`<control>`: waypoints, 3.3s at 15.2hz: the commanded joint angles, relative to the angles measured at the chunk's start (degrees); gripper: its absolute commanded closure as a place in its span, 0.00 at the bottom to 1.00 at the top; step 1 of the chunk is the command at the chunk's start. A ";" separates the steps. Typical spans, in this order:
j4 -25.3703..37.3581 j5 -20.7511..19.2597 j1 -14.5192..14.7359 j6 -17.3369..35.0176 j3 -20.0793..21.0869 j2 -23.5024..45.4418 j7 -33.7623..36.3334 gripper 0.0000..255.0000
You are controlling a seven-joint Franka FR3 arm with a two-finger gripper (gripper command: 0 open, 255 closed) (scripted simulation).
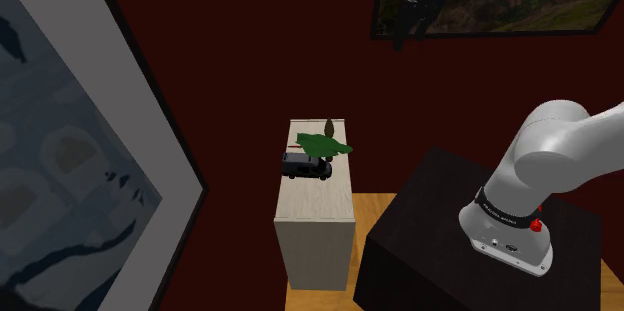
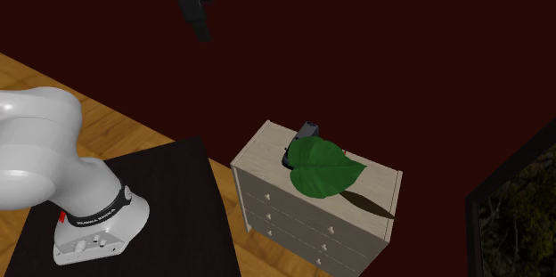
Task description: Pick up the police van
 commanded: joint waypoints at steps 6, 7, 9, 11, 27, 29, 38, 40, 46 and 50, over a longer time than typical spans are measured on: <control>-3.03 -0.53 1.15 8.79 -0.54 6.88 -4.34 0.00; -3.40 -0.62 1.36 10.52 -0.63 8.46 -5.20 0.00; -3.93 -0.79 1.77 13.93 -0.77 11.79 -6.88 0.00; -4.16 -0.94 2.16 17.26 -0.88 15.33 -8.53 0.00; 4.46 -2.73 4.64 38.24 -0.25 48.44 -20.09 0.00; 6.73 -3.21 4.87 39.91 0.00 52.83 -21.23 0.00; 19.97 -6.32 6.29 44.45 0.96 72.63 -25.46 0.00; 23.60 -7.09 6.76 44.79 1.08 77.05 -26.33 0.00; 34.80 -9.12 8.22 44.47 1.33 89.16 -28.73 0.00; 35.56 -9.31 8.37 46.17 1.12 91.62 -28.61 0.00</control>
